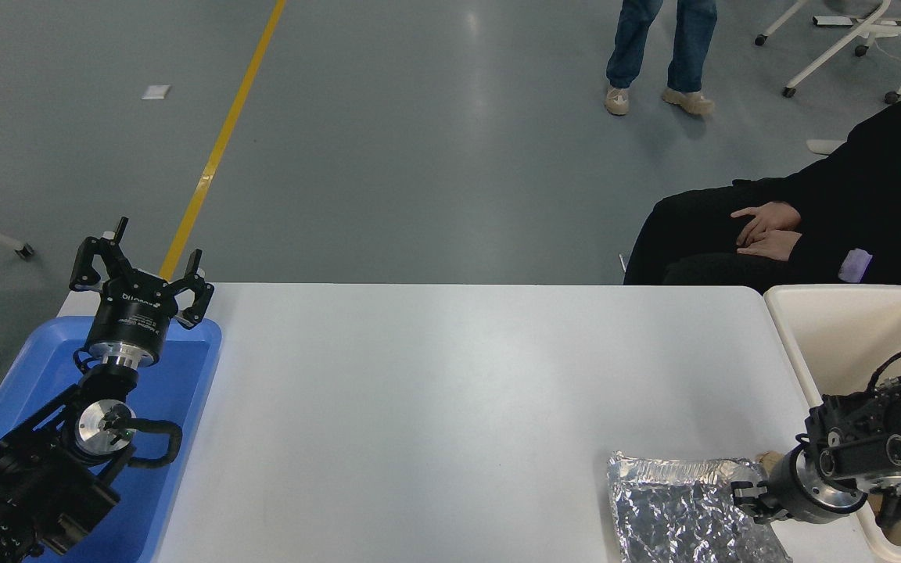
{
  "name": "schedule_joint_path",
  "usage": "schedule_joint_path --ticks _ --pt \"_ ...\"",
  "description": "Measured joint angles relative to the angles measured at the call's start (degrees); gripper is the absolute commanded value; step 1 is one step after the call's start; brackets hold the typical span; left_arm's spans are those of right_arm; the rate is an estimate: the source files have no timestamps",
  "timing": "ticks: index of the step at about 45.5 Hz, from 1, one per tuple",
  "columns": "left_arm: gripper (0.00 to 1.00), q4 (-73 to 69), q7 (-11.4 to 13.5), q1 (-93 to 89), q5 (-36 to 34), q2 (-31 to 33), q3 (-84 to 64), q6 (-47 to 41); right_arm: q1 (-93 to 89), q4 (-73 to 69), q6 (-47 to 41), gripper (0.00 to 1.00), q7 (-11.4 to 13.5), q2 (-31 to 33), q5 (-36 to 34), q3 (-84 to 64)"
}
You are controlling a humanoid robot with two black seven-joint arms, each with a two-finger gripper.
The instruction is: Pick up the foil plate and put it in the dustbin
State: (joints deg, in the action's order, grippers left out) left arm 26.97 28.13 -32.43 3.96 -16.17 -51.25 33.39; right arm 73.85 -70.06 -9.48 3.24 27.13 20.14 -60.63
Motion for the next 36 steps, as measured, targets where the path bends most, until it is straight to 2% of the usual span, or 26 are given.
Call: schedule_joint_path --ticks 17,23,30,36 --pt "0.99 0.02 0.00 -0.07 0.01 0.00 0.00 0.12 15.08 -12.35 -4.88 0.00 -0.47 4.01 -2.98 -4.50" --pt "0.99 0.00 0.00 -0.07 0.00 0.00 0.00 0.14 24.80 -16.57 -11.42 0.00 -0.61 4.56 -5.20 -6.87" --pt "0.99 0.00 0.00 -0.05 0.00 -0.01 0.00 0.15 37.82 -19.17 -23.49 0.00 -0.68 4.90 -8.89 -8.54" --pt "0.99 -0.02 0.00 0.00 -0.01 0.00 0.05 0.15 47.22 -20.06 -28.87 0.00 -0.70 5.02 -10.75 -9.19"
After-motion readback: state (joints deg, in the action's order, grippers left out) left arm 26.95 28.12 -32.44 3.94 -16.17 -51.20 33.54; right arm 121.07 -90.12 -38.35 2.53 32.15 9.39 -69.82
